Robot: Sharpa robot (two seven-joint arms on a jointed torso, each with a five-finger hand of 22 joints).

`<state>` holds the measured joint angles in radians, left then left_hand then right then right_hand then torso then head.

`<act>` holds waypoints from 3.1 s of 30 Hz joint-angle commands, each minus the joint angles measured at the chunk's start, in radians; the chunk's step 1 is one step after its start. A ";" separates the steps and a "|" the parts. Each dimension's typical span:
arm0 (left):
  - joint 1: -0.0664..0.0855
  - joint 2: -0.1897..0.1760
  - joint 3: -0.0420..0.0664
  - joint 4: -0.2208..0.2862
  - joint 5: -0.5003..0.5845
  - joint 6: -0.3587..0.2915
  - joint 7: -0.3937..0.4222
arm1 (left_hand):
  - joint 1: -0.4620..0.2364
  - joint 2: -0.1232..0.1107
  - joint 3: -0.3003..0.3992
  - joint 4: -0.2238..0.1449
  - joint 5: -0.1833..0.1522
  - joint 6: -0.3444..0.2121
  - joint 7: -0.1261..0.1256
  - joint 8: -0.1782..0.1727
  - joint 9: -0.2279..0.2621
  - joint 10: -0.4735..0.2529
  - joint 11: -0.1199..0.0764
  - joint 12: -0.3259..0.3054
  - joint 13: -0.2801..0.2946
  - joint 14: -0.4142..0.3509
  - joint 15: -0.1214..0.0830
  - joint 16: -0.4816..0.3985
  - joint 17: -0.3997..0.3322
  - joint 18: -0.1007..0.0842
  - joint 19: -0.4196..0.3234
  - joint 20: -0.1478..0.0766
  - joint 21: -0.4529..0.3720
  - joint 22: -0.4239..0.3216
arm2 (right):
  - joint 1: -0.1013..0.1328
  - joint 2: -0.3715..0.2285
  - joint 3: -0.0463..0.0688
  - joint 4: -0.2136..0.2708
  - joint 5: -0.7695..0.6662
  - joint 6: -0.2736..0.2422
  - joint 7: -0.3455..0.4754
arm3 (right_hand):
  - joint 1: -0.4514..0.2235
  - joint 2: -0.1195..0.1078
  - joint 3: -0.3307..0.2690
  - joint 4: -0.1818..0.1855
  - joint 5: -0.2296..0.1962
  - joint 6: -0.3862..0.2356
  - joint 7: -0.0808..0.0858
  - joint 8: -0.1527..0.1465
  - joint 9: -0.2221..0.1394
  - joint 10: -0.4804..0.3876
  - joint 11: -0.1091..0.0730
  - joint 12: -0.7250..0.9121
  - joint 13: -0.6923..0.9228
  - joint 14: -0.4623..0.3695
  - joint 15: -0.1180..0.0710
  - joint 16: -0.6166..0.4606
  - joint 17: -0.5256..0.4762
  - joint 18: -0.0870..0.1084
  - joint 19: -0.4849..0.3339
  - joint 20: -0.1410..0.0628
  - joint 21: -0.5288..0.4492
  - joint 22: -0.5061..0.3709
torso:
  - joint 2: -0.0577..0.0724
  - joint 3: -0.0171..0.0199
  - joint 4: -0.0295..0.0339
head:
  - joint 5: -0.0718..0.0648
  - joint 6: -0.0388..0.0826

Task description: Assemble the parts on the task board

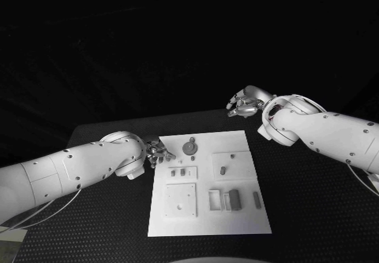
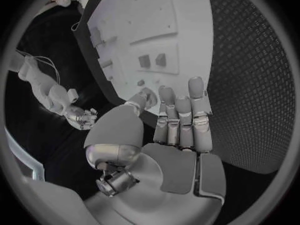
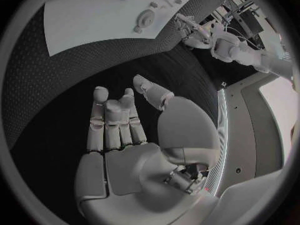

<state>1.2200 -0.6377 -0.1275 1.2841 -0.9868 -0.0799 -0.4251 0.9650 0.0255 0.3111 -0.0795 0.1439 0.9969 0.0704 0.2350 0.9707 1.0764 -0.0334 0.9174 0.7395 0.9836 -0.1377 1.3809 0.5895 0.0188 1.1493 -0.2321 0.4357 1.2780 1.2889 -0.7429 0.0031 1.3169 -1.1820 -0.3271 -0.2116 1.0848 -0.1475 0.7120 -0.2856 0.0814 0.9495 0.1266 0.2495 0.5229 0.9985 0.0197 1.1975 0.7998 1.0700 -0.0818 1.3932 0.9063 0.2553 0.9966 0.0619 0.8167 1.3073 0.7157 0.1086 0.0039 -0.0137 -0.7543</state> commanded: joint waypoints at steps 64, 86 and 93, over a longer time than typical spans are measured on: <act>-0.053 0.204 -0.071 -0.158 -0.560 -0.256 0.388 | 0.224 -0.168 0.220 -0.202 -0.084 -0.050 0.070 -0.092 -0.336 0.047 0.139 -0.800 -0.444 0.019 0.132 -0.083 -0.044 0.084 0.059 0.129 -0.100 -0.008 | 0.000 0.018 0.000 -0.028 0.089 -0.020 0.076 | -0.015 -0.001 0.015 -0.003 -0.005 -0.076 0.053 -0.001 -0.006 -0.039 0.064 -0.491 -0.424 -0.124 0.128 -0.561 -0.314 -0.027 -0.257 0.112 -0.334 -0.124 | 0.001 -0.0001 0.0007 | -0.007 0.025; -0.073 0.216 -0.071 -0.169 -0.559 -0.232 0.391 | 0.233 -0.141 0.239 -0.203 -0.084 -0.023 0.069 -0.074 -0.350 0.077 0.127 -0.806 -0.438 0.036 0.120 -0.063 -0.044 0.084 0.075 0.118 -0.084 0.021 | 0.000 0.020 0.000 -0.028 0.088 -0.015 0.078 | -0.009 0.003 0.009 -0.003 -0.005 -0.080 0.054 0.007 -0.011 -0.029 0.069 -0.522 -0.474 -0.115 0.141 -0.642 -0.324 -0.026 -0.270 0.122 -0.373 -0.124 | 0.002 -0.0001 0.0005 | -0.009 0.023; -0.073 0.213 -0.071 -0.169 -0.550 -0.251 0.395 | 0.234 -0.142 0.247 -0.203 -0.084 -0.002 0.065 -0.061 -0.353 0.106 0.120 -0.800 -0.431 0.049 0.113 -0.055 -0.044 0.084 0.088 0.112 -0.078 0.030 | 0.000 0.021 0.000 -0.029 0.091 -0.014 0.078 | -0.008 0.004 0.009 -0.003 -0.005 -0.080 0.054 0.007 -0.011 -0.028 0.069 -0.523 -0.476 -0.114 0.141 -0.645 -0.324 -0.026 -0.270 0.122 -0.374 -0.124 | 0.001 -0.0005 0.0007 | -0.010 0.020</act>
<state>1.1488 -0.4253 -0.1984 1.1142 -1.5414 -0.3276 -0.0422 1.1996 -0.1232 0.5510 -0.2828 0.0611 0.9898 0.1372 0.1687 0.6188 1.1779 0.0857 0.1168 0.3078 1.0256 -0.0215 1.3213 0.5459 0.0462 1.2300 -0.1212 0.3561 1.3073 1.2889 -0.7232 0.0029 1.2882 -1.0945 -0.3420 -0.1449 1.0691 -0.1472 0.7259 -0.2881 0.0814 0.8738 0.1808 0.2517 0.5138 0.9671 0.0875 0.6809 0.3252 0.9518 0.0576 0.7540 0.5835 0.2401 0.7320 0.1802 0.4470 1.1823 0.7168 0.1084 0.0045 -0.0232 -0.7333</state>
